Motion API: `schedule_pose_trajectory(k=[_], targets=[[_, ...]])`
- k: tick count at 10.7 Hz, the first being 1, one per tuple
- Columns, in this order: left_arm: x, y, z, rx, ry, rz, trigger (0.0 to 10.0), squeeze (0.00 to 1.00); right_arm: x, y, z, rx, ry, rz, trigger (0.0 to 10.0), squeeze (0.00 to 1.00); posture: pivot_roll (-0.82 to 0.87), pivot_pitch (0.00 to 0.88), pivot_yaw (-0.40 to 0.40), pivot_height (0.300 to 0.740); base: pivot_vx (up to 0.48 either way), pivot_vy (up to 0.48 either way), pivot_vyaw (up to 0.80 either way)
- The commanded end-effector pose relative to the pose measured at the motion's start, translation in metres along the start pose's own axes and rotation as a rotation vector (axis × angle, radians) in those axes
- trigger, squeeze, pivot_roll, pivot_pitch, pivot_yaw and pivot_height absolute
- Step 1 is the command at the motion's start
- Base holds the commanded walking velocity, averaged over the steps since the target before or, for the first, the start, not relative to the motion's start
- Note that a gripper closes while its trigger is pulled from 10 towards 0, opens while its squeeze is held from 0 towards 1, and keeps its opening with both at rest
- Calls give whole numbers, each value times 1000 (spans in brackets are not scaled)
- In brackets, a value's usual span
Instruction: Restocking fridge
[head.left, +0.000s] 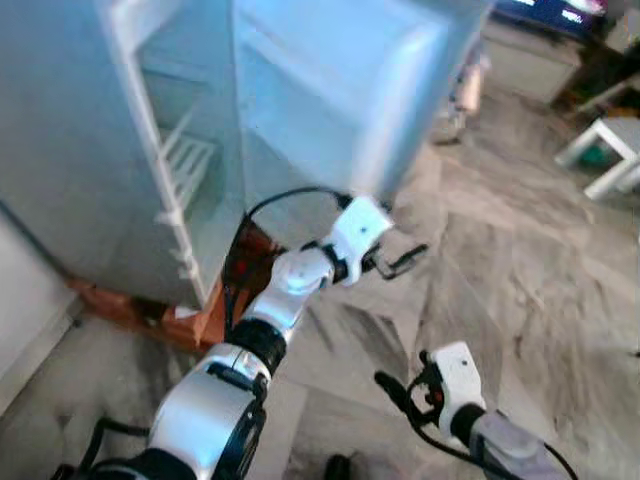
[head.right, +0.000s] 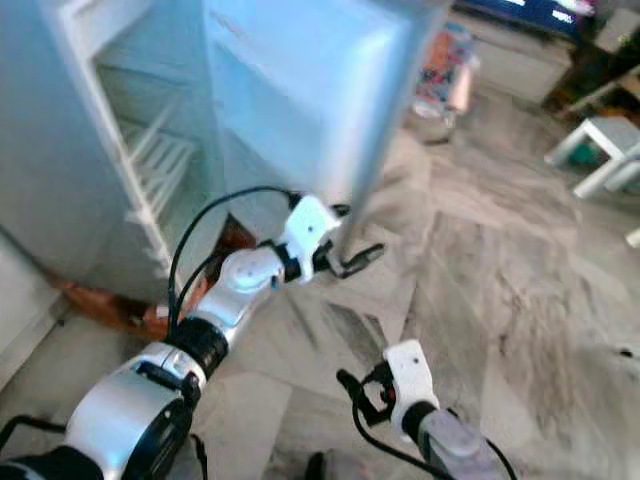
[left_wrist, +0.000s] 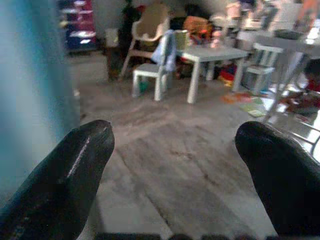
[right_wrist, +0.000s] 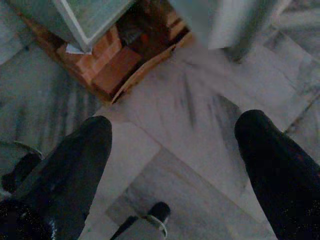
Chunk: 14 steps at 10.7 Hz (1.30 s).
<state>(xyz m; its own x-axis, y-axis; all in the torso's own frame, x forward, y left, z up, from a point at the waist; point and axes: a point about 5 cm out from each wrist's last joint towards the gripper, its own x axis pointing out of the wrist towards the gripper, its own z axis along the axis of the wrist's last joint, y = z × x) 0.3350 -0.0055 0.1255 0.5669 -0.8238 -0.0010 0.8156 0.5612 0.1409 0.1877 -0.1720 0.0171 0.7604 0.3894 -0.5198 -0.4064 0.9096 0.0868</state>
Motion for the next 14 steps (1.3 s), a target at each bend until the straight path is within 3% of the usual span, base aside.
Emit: schedule_pose_trajectory(k=[1,3,4,5,6,7,8,10,11,12,14], targets=[[13,-1,18,-4,-48,13,10000,0,0,0,-2,-2,9,3,10000,0,-19,100,-98,740,0,0,0],[-29,40,-7,7,37,204,10000,0,7,1,12,11,-100,-3,10000,0,4,92,-87,740,0,0,0],[-58,55,-25,18,70,311,10000,0,13,1,27,8,-182,-20,10000,0,21,87,-82,740,0,-244,0],[-78,61,-35,-25,81,393,10000,0,14,0,30,11,-192,-31,10000,0,42,89,-80,740,0,-281,0],[-102,61,-44,2,100,448,10000,0,15,-2,31,-1,-199,-38,10000,0,65,96,-76,740,0,-341,0],[-114,59,-48,2,111,474,10000,0,16,-3,30,-14,-197,-41,10000,0,82,101,-74,740,274,-352,0],[-139,53,-54,2,125,522,10000,0,19,-1,32,-19,-207,-43,10000,0,95,105,-74,740,285,-371,0],[-156,45,-57,-17,128,564,10000,0,24,5,40,-47,-241,-38,10000,0,90,96,-78,740,347,-326,0],[-159,42,-55,15,144,575,10000,0,26,3,42,-45,-252,-54,10000,0,88,79,-83,740,416,0,0],[-161,44,-56,-27,142,611,10000,0,28,0,43,-43,-257,-73,10000,0,87,74,-85,740,431,0,0],[-158,50,-54,-25,141,632,10000,0,33,-3,48,-55,-271,-79,10000,0,87,58,-86,740,435,0,0]])
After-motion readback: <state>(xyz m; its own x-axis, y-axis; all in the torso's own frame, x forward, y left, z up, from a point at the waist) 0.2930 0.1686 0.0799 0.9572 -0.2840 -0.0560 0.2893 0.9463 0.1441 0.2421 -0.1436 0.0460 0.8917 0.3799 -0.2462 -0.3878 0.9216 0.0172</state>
